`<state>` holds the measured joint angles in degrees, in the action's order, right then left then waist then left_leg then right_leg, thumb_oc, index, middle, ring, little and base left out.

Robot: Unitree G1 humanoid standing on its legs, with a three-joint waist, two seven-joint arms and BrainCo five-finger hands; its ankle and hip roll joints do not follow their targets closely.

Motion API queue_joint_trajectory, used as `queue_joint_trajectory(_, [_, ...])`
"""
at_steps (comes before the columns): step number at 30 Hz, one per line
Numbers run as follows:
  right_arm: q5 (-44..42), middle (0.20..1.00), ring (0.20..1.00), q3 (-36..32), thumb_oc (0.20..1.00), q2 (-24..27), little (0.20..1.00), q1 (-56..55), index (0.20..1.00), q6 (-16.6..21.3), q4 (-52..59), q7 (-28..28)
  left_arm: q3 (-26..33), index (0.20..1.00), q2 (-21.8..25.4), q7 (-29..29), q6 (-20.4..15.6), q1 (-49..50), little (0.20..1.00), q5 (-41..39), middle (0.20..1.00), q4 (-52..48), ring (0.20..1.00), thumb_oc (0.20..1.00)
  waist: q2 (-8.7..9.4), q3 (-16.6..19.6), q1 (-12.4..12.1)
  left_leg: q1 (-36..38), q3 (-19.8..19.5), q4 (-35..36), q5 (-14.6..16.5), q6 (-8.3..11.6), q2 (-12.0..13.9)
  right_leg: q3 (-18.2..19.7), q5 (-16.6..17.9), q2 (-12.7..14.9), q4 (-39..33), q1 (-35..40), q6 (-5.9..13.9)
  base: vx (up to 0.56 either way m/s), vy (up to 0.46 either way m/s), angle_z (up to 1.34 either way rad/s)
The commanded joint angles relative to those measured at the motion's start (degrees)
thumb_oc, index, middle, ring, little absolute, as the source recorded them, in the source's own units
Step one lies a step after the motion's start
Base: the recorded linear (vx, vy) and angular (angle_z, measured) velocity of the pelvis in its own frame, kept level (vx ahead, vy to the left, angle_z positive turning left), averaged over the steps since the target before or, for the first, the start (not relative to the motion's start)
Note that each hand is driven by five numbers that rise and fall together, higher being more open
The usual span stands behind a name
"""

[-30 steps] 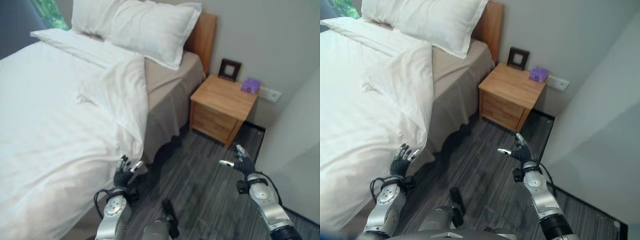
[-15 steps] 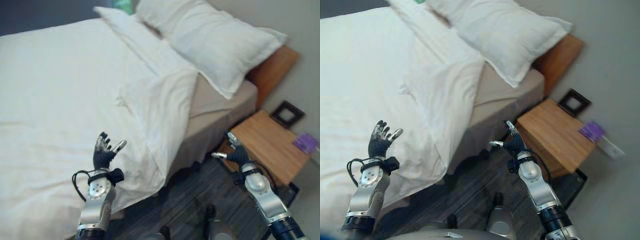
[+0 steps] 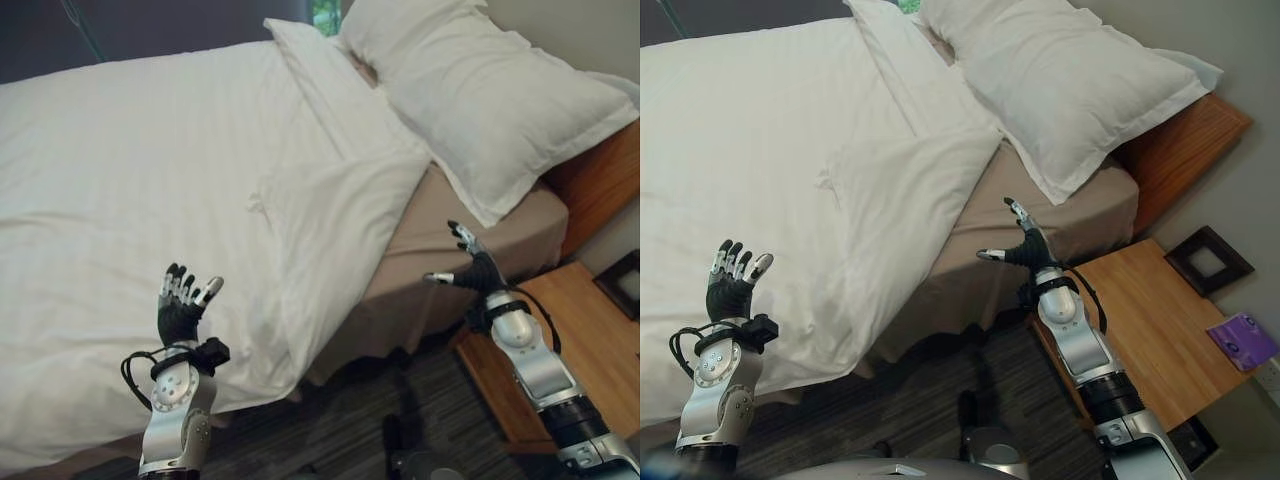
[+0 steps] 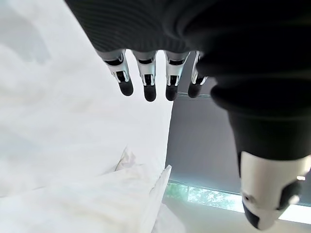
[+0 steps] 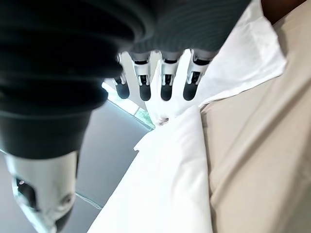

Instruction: Making the bed.

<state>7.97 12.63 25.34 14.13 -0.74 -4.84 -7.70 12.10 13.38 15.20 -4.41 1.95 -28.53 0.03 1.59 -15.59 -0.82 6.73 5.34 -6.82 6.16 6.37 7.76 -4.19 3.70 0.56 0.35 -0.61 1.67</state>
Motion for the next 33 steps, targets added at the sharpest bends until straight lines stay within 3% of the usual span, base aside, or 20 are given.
queue_joint_trajectory(1, [3.61,1.0,1.0,5.1,1.0,5.73,1.0,15.28,1.0,-0.5,-7.33,-1.99,-1.57,1.0,8.66,1.72,-4.85,-1.24,1.0,-3.08,1.0,1.12,1.0,1.0,2.26,1.93,-0.55,-9.22,18.16,0.46,-7.34,-1.5,-2.39,-9.52,-3.94,8.14,-5.35,9.43,3.17,0.29,0.046,2.14])
queue_joint_trajectory(3, [3.17,1.0,1.0,4.17,1.0,6.12,1.0,15.23,1.0,-1.16,-9.62,-1.44,-0.57,1.0,10.31,1.68,-3.99,-1.28,1.0,-2.79,1.0,3.08,1.0,1.0,2.08,3.03,-0.5,-5.32,19.13,4.07,-5.06,-2.42,-1.95,-11.79,-6.56,8.35,-1.4,9.71,3.88,0.26,0.104,1.07])
queue_joint_trajectory(4, [1.76,1.0,1.0,2.84,1.0,5.64,1.0,16.02,1.0,-1.74,-13.41,-2.83,-0.26,1.0,12.4,1.65,-3.81,-2.64,1.0,-2.15,1.0,4.04,1.0,1.0,2.49,3.49,-0.58,-2.88,16.11,8.7,-4.89,-4.36,-4.55,-13.94,-5.77,10.34,10.44,6.13,5.5,0.22,0.135,-0.24])
queue_joint_trajectory(5, [1.22,1.0,1.0,2.93,1.0,5.09,1.0,16.78,1.0,-1.6,-14.42,-3.07,-1.18,1.0,13.8,1.58,-3.64,-4.18,1.0,-2.14,1.0,4.3,1.0,1.0,2.74,2.88,-0.06,-1.19,16.56,10.32,-4.27,-5.27,-4.88,-14.29,-3.68,11.47,18.88,2.53,7.66,0.19,0.134,-0.01])
queue_joint_trajectory(6, [1.2,1.0,1.0,2.89,1.0,5.05,1.0,16.97,1.0,-1.52,-14.57,-3.1,-1.2,1.0,13.9,1.6,-3.66,-4.38,1.0,-2.17,1.0,4.42,1.0,1.0,2.95,2.84,-0.08,-1.23,16.56,10.5,-4.26,-5.48,-5.23,-14.09,-4.0,11.93,19.8,1.98,7.93,-0.02,0.047,0.91])
queue_joint_trajectory(7, [0.56,1.0,1.0,3.0,1.0,4.54,1.0,18.14,1.0,-1.75,-15.67,-3.41,-1.68,1.0,14.88,1.74,-3.43,-5.59,1.0,-1.65,1.0,5.27,1.0,1.0,2.76,1.77,0.4,-0.95,17.07,11.26,-5.57,-6.22,-4.88,-14.3,0.34,13.23,23.15,-1.47,8.62,-0.05,0.054,1.15])
queue_joint_trajectory(9, [-0.02,1.0,1.0,2.83,1.0,4.61,1.0,20.67,1.0,-2.23,-19.66,-4.26,-2.19,1.0,16.19,2.06,-3.81,-8.22,1.0,-1.02,1.0,7.07,1.0,1.0,2.42,0.62,0.84,-0.27,16.86,11.82,-5.06,-6.54,-4.52,-11.61,0.99,13.69,29.74,-5.29,9.08,0.11,-0.021,0.82])
queue_joint_trajectory(10, [0.4,1.0,1.0,3.05,1.0,5.77,1.0,22.83,1.0,-2.98,-20.98,-4.94,-2.8,1.0,15.72,1.85,-3.64,-9.25,1.0,-1.46,1.0,8.05,1.0,1.0,2.72,0.46,0.26,-0.43,13.18,11.82,-4.53,-4.82,-4.02,-10.68,-2.41,13.07,19.21,-4.95,6.92,0.31,-0.204,0.4])
queue_joint_trajectory(11, [0.29,1.0,1.0,3.29,1.0,6.24,1.0,23.47,1.0,-2.95,-20.7,-5.1,-2.96,1.0,15.6,1.71,-3.68,-9.38,1.0,-1.62,1.0,8.13,1.0,1.0,2.95,0.52,0.47,-0.67,12.13,11.82,-4.64,-4.07,-3.63,-9.3,-3.09,12.14,13.99,-4.8,6.51,0.28,-0.226,0.54])
queue_joint_trajectory(12, [0.28,1.0,1.0,3.3,1.0,6.24,1.0,23.52,1.0,-2.95,-20.71,-5.1,-2.94,1.0,15.59,1.71,-3.68,-9.41,1.0,-1.62,1.0,8.14,1.0,1.0,2.84,0.62,0.5,-0.89,12.12,11.82,-4.83,-4.02,-3.46,-9.43,-2.66,11.92,13.43,-4.74,6.37,0.12,-0.148,0.84])
queue_joint_trajectory(15, [-0.65,1.0,1.0,4.04,1.0,7.56,1.0,25.93,1.0,-3.31,-22.69,-5.23,-4.09,1.0,16.84,0.84,-3.7,-10.9,1.0,-2.5,1.0,11.56,1.0,1.0,4.49,1.68,0.79,-0.8,6.08,11.82,-3.97,-2.9,-4.11,-0.45,-1.34,8.97,-0.79,-2.81,6.18,0.25,-0.219,1.03])
queue_joint_trajectory(18, [-0.92,1.0,1.0,5.75,1.0,7.23,1.0,29.13,1.0,-3.11,-24.32,-5.74,-3.78,1.0,17.46,0.96,-3.92,-11.92,1.0,-2.14,1.0,11.19,1.0,1.0,4.82,2.82,0.38,-0.67,6.07,11.82,-4.07,-2.55,-4.45,-1.91,1.59,9.44,-3.99,-1.2,6.44,0.17,-0.144,0.91])
queue_joint_trajectory(28, [-0.84,1.0,1.0,10.13,1.0,9.35,1.0,39.13,1.0,-3.27,-28.58,-5.13,-2.59,1.0,19.43,2.02,-4.59,-14.67,1.0,-2.45,1.0,13.9,1.0,1.0,4.22,4.46,0.02,-2.38,5.23,11.82,-4.89,-0.79,-2.5,-4.59,0.54,8.66,-5.35,0.33,5.95,0.1,-0.096,0.12])
queue_joint_trajectory(29, [0.04,1.0,1.0,10.5,1.0,8.52,1.0,39.09,1.0,-3.06,-28.41,-5.09,-2.24,1.0,19.47,2.01,-4.62,-14.06,1.0,-2.38,1.0,13.4,1.0,1.0,4.1,4.06,-0.55,-2.25,4.96,11.82,-4.53,-1.05,-2.44,-4.98,1.03,8.32,-2.78,-0.6,6.05,-0.02,-0.047,-0.09])
queue_joint_trajectory(30, [2.13,1.0,1.0,12.29,1.0,11.18,1.0,43.93,1.0,-3.5,-25.67,-3.86,-1.46,1.0,21.59,2.2,-4.8,-12.96,1.0,-1.78,1.0,11.55,1.0,1.0,3.06,1.65,-0.28,-2.31,5.32,11.82,-4.36,-1.41,-1.55,-2.96,1.21,7.26,8.65,-8.15,8.12,-0.06,-0.019,-0.16])
queue_joint_trajectory(32, [2.61,1.0,1.0,12.97,1.0,12.05,1.0,45.77,1.0,-3.51,-25.58,-4.3,-0.99,1.0,21.59,2.25,-5.39,-12.24,1.0,-1.43,1.0,11.54,1.0,1.0,2.51,1.33,0.34,-3.46,5.5,11.82,-4.25,-1.2,-1.16,-0.07,-0.02,6.91,9.18,-10.91,8.53,-0.01,-0.083,-0.27])
queue_joint_trajectory(33, [1.71,1.0,1.0,12.42,1.0,12.82,1.0,46.73,1.0,-3.22,-26.23,-5.8,-1.81,1.0,21.7,2.49,-6.64,-13.65,1.0,-3.61,1.0,12.15,1.0,1.0,2.26,1.2,1.07,-4.97,4.54,11.82,-4.98,-0.18,-0.6,2.97,-0.08,7.29,2.83,-11.76,7.06,0.06,-0.136,-0.07])
